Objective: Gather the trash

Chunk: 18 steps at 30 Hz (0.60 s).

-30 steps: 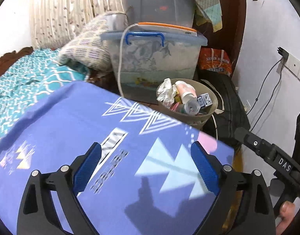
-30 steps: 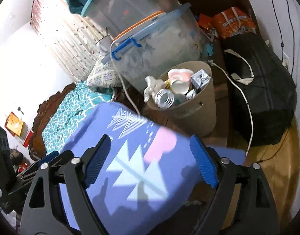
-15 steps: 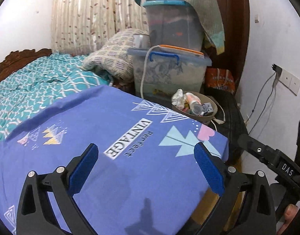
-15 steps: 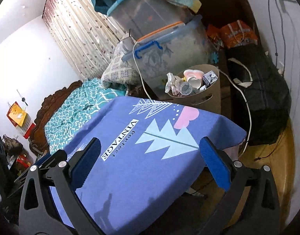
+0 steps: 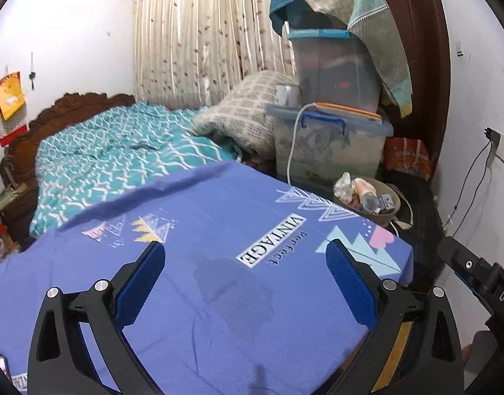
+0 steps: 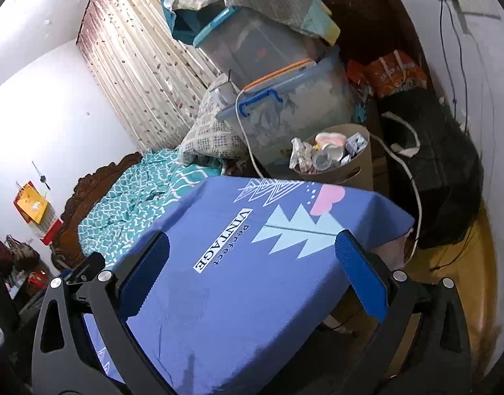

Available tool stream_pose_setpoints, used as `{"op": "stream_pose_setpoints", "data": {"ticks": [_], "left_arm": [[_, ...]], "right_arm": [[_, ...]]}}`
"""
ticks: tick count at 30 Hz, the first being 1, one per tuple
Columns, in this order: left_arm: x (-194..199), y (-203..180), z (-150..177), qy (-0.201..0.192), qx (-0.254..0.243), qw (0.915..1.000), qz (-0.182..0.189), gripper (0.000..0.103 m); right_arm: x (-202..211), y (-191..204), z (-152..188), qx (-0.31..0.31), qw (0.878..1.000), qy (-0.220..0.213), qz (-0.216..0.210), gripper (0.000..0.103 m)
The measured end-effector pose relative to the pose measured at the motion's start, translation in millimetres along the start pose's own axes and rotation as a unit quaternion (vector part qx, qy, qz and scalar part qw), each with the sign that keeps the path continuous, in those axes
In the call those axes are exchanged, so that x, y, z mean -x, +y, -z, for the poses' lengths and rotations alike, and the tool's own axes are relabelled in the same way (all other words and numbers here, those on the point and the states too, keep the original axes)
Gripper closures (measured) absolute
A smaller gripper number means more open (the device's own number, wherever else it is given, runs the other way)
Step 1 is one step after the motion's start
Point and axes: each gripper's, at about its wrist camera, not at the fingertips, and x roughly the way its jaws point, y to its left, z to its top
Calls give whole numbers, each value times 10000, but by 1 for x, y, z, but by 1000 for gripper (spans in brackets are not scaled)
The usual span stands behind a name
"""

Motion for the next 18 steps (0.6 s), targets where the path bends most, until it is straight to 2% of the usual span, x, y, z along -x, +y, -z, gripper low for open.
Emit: {"op": "stream_pose_setpoints", "data": {"ticks": [13, 18], "left_arm": [[24, -7, -12, -364, 65, 9993, -25, 9], [26, -9, -14, -400, 67, 9992, 0, 9]], "right_arm": [[33, 14, -14, 866, 9925, -745, 435, 3], [25, 6, -13, 869, 9927, -671, 497, 3]]}}
